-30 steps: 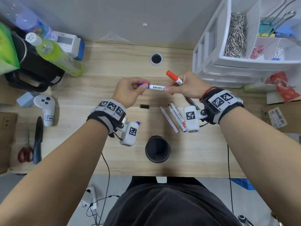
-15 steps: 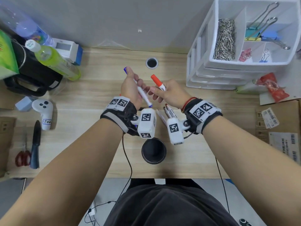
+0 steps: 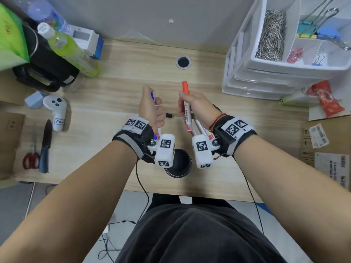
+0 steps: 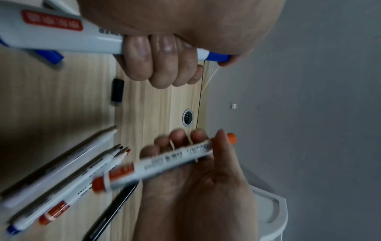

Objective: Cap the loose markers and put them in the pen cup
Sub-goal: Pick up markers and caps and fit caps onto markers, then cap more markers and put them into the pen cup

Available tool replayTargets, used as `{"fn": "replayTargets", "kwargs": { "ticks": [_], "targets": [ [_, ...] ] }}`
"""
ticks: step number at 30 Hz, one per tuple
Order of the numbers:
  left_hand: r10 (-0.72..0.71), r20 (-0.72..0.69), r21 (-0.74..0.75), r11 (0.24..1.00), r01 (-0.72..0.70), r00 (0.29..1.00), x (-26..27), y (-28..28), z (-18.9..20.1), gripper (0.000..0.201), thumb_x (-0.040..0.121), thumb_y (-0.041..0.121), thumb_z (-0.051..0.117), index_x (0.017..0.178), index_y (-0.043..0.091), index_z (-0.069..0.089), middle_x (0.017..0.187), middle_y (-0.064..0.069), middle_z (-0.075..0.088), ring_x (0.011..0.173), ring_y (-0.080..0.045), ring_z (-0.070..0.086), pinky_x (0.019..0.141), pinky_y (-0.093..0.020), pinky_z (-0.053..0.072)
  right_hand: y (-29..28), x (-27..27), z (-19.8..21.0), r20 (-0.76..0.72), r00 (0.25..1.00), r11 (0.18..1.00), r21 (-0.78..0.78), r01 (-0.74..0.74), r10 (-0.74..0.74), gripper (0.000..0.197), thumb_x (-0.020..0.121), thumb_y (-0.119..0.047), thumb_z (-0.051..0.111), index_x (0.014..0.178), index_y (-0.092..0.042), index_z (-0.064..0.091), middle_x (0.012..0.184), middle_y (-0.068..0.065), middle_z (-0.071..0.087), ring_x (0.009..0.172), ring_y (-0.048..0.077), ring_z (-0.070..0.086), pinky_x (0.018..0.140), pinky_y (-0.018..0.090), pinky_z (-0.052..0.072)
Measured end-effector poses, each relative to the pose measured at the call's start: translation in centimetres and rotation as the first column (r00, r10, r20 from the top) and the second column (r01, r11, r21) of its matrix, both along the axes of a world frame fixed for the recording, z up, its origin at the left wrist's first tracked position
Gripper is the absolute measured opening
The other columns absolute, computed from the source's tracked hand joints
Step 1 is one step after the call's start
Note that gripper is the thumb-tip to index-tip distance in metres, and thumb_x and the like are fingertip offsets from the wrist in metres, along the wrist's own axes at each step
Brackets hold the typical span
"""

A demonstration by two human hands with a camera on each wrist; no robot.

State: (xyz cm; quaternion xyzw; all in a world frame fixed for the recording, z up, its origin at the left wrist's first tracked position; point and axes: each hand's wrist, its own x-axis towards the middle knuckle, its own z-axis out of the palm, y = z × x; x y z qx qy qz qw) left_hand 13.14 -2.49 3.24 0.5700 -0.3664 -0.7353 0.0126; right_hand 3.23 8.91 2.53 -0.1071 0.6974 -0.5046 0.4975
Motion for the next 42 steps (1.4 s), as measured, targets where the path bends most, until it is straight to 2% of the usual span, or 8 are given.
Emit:
{"fn": "replayTargets", "kwargs": {
  "ticks": [5, 12, 17, 22, 26, 34, 39, 42],
  "targets": [
    [0.028, -0.062, 0.103, 0.994, -0.021, 0.998, 2.5, 1.7, -1.0, 0.053, 0.087, 0.068, 0.046, 0.074, 0.017, 0.046, 0.052, 0.003, 0.028, 0.042, -0.014, 0.025, 0.040, -0.025, 0.026, 1.4, 1.9, -0.4, -0.117, 0.960, 0.964, 0.103, -0.244, 0.255, 0.032, 0.100, -0.037, 0.052, 0.080, -0.016, 0.066, 0.070, -0.005, 0.055, 0.055, 0.006, 0.051, 0.060, 0.022, 0.040],
    [-0.275, 0.040, -0.322, 0.907, 0.273, 0.961, 6.2, 4.3, -1.9, 0.015, 0.097, 0.019, 0.053, 0.099, 0.014, 0.066, 0.091, -0.001, 0.064, 0.098, -0.026, 0.063, 0.098, -0.044, 0.050, 4.7, 4.5, -1.7, -0.209, 0.729, 0.748, 0.330, -0.575, 0.652, 0.036, 0.092, -0.040, 0.063, 0.081, -0.006, 0.067, 0.063, 0.002, 0.067, 0.056, 0.014, 0.063, 0.057, 0.024, 0.049],
    [-0.479, -0.021, -0.385, 0.814, 0.436, 0.877, 8.1, 5.8, -2.0, 0.015, 0.090, 0.011, 0.065, 0.095, 0.023, 0.072, 0.099, -0.008, 0.073, 0.095, -0.022, 0.069, 0.096, -0.045, 0.053, 5.7, 6.0, -1.6, -0.378, 0.619, 0.723, 0.413, -0.553, 0.689, 0.023, 0.085, -0.038, 0.073, 0.081, -0.019, 0.059, 0.068, -0.005, 0.057, 0.074, 0.021, 0.056, 0.071, 0.031, 0.043],
    [-0.638, -0.085, -0.417, 0.720, 0.554, 0.765, 9.6, 6.2, -2.4, 0.027, 0.078, 0.014, 0.078, 0.099, 0.030, 0.072, 0.108, -0.005, 0.074, 0.104, -0.020, 0.069, 0.097, -0.036, 0.052, 7.1, 6.8, -1.6, -0.347, 0.719, 0.789, 0.397, -0.469, 0.602, 0.023, 0.065, -0.027, 0.088, 0.079, -0.026, 0.070, 0.082, -0.004, 0.070, 0.076, 0.010, 0.061, 0.066, 0.017, 0.044],
    [-0.646, -0.031, -0.477, 0.680, 0.557, 0.763, 9.4, 5.5, -2.2, 0.020, 0.085, 0.016, 0.074, 0.104, 0.010, 0.073, 0.104, -0.008, 0.075, 0.094, -0.017, 0.071, 0.090, -0.030, 0.055, 7.6, 7.1, -0.9, -0.340, 0.801, 0.861, 0.323, -0.392, 0.492, 0.029, 0.065, -0.022, 0.090, 0.086, -0.024, 0.070, 0.083, -0.004, 0.069, 0.058, -0.010, 0.055, 0.057, 0.005, 0.038],
    [-0.600, 0.251, -0.502, 0.590, 0.632, 0.759, 5.1, 2.7, -3.6, 0.010, 0.083, 0.036, 0.064, 0.078, 0.028, 0.067, 0.093, -0.001, 0.074, 0.096, -0.024, 0.070, 0.090, -0.047, 0.056, 7.7, 1.5, -0.6, -0.315, 0.922, 0.958, 0.244, -0.150, 0.224, 0.012, 0.083, -0.022, 0.075, 0.093, -0.015, 0.073, 0.081, -0.001, 0.069, 0.062, 0.014, 0.064, 0.065, 0.035, 0.056],
    [-0.597, 0.431, -0.454, 0.504, 0.735, 0.676, 2.6, 1.1, -5.2, 0.011, 0.088, 0.026, 0.063, 0.077, 0.024, 0.065, 0.092, -0.004, 0.073, 0.095, -0.026, 0.069, 0.086, -0.039, 0.057, 8.7, -2.4, -5.3, -0.425, 0.841, 0.832, 0.553, -0.050, 0.334, 0.008, 0.083, -0.020, 0.067, 0.086, -0.021, 0.074, 0.086, 0.002, 0.072, 0.080, 0.021, 0.064, 0.085, 0.034, 0.056],
    [-0.530, 0.579, -0.406, 0.472, 0.783, 0.620, 2.7, -0.3, -6.2, 0.012, 0.087, 0.026, 0.065, 0.097, 0.024, 0.071, 0.105, -0.004, 0.072, 0.090, -0.022, 0.064, 0.078, -0.028, 0.051, 8.8, -2.7, -7.9, -0.352, 0.803, 0.728, 0.671, -0.142, 0.481, 0.014, 0.083, -0.022, 0.069, 0.092, -0.015, 0.077, 0.097, 0.005, 0.074, 0.081, 0.020, 0.061, 0.077, 0.026, 0.049]
  ]
}}
